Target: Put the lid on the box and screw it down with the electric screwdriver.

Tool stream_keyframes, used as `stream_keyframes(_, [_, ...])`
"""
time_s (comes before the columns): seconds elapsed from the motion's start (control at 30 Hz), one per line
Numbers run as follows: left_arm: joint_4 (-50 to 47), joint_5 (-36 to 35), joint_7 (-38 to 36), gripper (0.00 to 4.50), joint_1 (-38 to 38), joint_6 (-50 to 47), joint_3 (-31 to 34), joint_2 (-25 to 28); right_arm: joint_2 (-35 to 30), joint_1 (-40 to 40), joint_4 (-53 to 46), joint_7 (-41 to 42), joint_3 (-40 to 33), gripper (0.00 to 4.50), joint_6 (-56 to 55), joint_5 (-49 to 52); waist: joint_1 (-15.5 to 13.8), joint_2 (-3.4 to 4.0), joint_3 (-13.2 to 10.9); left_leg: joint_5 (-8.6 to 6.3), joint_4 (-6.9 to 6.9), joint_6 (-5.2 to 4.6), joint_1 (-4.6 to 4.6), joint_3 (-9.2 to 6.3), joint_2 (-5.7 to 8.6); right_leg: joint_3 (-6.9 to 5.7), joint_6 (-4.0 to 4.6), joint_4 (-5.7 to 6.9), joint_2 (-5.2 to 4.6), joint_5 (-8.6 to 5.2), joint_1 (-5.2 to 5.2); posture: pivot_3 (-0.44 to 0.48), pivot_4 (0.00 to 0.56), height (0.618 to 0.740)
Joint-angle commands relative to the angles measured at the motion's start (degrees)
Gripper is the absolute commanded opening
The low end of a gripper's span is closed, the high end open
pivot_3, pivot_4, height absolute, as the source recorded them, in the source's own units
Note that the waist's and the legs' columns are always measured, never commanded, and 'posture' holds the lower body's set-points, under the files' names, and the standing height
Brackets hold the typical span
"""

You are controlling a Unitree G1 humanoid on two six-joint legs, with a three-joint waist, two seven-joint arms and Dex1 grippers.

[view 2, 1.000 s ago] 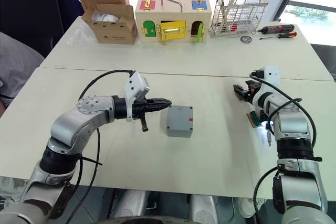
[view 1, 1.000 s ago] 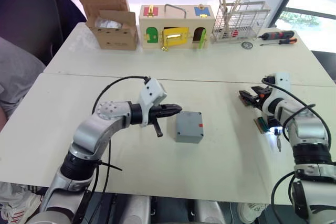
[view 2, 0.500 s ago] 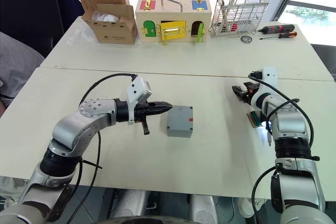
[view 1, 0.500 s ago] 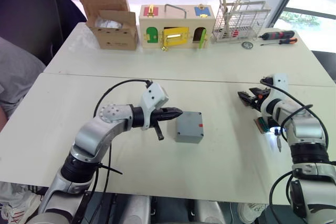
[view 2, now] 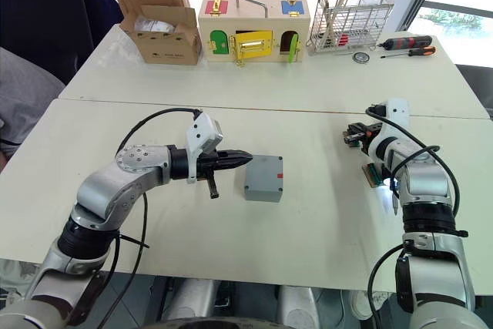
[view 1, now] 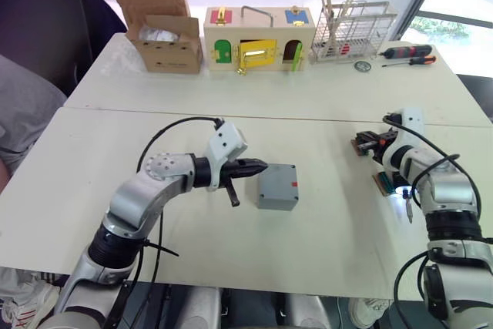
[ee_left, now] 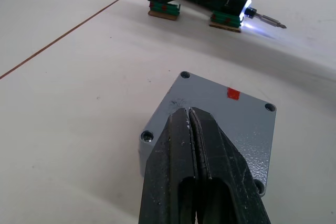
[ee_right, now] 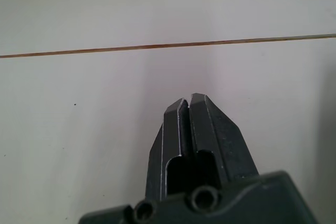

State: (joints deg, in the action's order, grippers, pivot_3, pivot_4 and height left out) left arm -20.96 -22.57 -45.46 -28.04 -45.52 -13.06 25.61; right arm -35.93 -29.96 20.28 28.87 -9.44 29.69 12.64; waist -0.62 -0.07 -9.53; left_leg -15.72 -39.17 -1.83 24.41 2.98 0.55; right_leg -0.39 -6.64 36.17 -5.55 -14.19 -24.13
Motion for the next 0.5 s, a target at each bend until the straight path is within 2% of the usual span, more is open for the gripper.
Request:
stream_keyframes(0.03, [-1.1, 0.0, -0.1, 0.00, -0.7, 1.5, -0.5, 0.1, -0.1, -0.5, -2.3, -0.2, -1.5, 0.05, -0.2, 0.6, 0.0, 0.00, 0.0, 0.00, 0.00, 0.00, 0.00, 0.00, 0.00, 0.00, 0.00, 0.00, 0.00, 0.00, 0.00, 0.000, 0.150, 0.731])
stream_keyframes(0.5, [-0.6, -0.6, -0.5, 0.00, -0.7, 1.7, 0.2, 0.8, -1.8, -1.0, -13.9, 0.2, -5.6, 0.05, 5.9, 5.1, 0.0, 0.00, 0.0, -0.04, 0.00, -0.07, 0.00, -0.01, 0.00, 0.00, 0.00, 0.00, 0.00, 0.00, 0.00, 0.000, 0.150, 0.731])
